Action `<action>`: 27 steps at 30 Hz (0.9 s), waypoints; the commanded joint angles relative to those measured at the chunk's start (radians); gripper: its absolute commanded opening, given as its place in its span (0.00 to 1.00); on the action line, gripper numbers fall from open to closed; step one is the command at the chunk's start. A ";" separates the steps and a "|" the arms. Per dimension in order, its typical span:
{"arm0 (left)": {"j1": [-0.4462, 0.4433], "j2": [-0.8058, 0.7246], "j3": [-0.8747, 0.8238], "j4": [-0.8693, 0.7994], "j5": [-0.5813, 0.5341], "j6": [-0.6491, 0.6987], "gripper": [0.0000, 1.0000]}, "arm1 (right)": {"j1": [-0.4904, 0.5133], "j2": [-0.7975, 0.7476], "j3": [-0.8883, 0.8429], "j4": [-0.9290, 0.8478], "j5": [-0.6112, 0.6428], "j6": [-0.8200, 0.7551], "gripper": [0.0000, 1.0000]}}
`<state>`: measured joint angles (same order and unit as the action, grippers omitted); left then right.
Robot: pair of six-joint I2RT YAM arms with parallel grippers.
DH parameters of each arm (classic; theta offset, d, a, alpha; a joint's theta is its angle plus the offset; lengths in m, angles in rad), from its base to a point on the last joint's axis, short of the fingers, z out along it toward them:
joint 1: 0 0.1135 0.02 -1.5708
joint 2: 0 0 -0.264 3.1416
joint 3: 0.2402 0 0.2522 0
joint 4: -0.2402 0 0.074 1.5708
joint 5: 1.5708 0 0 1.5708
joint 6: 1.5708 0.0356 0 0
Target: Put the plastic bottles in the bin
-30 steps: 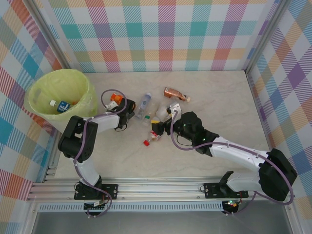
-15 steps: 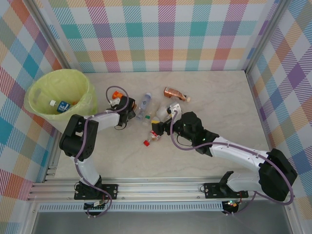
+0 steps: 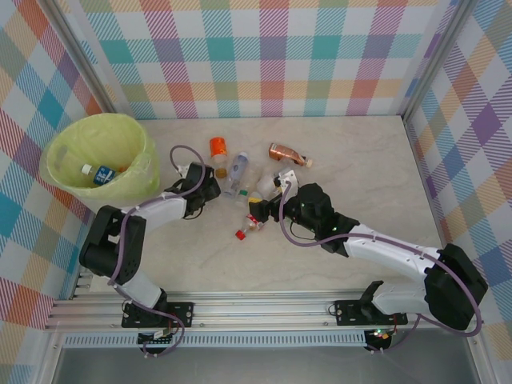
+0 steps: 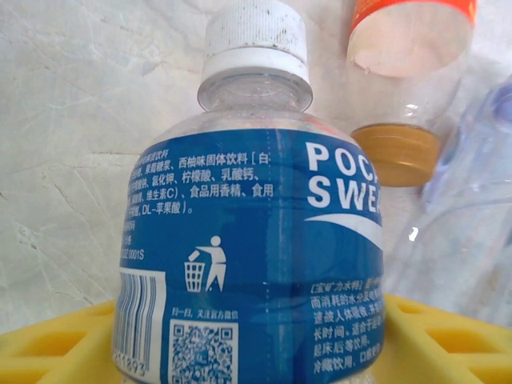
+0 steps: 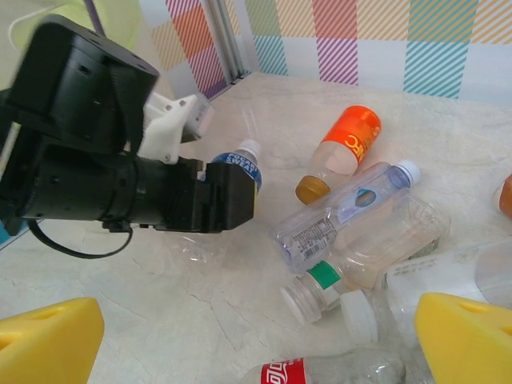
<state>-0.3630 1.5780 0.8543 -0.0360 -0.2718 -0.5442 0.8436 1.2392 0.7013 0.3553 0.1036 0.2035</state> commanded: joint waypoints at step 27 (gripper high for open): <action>-0.002 -0.411 0.123 0.087 0.326 0.108 0.66 | -0.005 0.099 0.071 0.133 -0.045 -0.014 1.00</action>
<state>-0.3641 1.2194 0.9077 0.0364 -0.0074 -0.4541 0.8436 1.3293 0.7216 0.4423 0.0814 0.2001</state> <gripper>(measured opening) 0.660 0.997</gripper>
